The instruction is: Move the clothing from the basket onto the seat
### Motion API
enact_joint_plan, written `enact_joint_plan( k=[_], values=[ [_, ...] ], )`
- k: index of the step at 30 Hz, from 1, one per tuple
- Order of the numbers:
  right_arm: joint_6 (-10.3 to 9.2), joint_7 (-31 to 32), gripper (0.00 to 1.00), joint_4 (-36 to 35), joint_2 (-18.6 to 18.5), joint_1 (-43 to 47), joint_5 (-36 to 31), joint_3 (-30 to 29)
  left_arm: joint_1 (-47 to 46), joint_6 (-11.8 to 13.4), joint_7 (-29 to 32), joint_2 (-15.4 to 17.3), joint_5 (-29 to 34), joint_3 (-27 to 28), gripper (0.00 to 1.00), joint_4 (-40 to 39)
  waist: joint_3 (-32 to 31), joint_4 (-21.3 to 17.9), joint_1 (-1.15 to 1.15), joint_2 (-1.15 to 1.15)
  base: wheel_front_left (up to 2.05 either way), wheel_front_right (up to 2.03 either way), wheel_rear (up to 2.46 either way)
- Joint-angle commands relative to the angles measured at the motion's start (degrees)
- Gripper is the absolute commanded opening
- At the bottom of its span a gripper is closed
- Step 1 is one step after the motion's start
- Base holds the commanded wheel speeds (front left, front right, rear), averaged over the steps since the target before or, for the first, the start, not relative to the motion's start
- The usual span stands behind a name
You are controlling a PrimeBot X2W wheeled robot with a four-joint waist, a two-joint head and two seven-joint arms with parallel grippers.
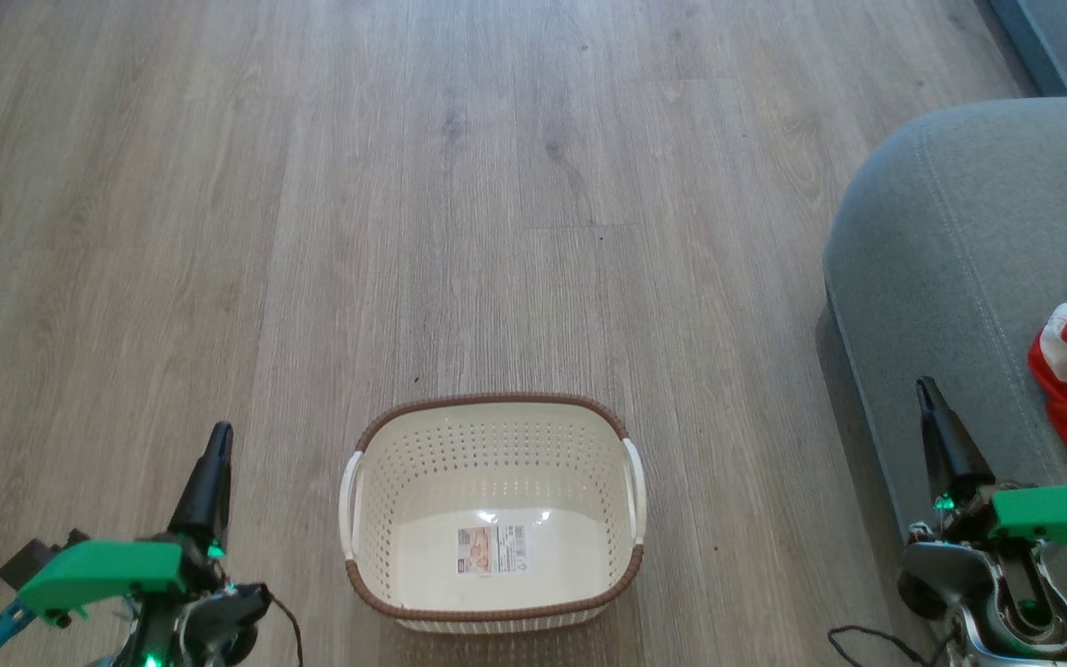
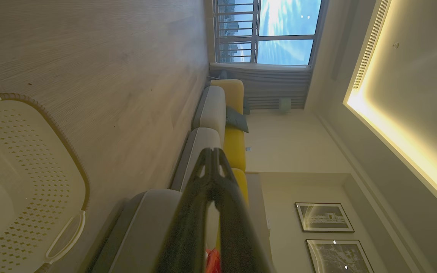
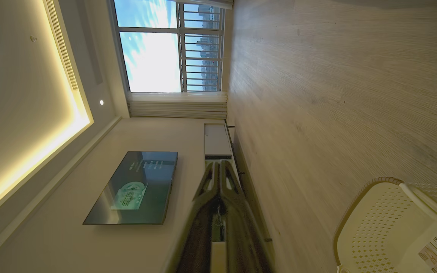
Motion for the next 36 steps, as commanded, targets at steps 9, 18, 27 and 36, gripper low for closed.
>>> enact_joint_plan(
  k=[9,18,27,36],
  values=[
    [0.02,0.18,0.00,-2.26,-0.09,-1.10,0.32,0.96,-2.77,-0.52,0.44,0.94,-0.37,1.40,0.00,-1.95,0.00,0.00,0.00,0.00,0.00,0.00,0.00],
    [0.02,0.18,0.00,-2.26,-0.09,-1.10,0.32,0.96,-2.77,-0.52,0.44,0.94,-0.37,1.40,0.00,-1.96,0.00,0.00,0.00,0.00,0.00,0.00,0.00],
    [0.02,0.18,0.00,-2.26,-0.09,-1.10,0.32,0.96,-2.77,-0.52,0.44,0.94,-0.37,1.40,0.00,-1.96,0.00,0.00,0.00,0.00,0.00,0.00,0.00],
    [0.02,0.18,0.00,-2.26,-0.09,-1.10,0.32,0.97,-2.77,-0.52,0.44,0.94,-0.37,1.39,0.00,-1.96,0.00,0.00,0.00,0.00,0.00,0.00,0.00]
  ],
)
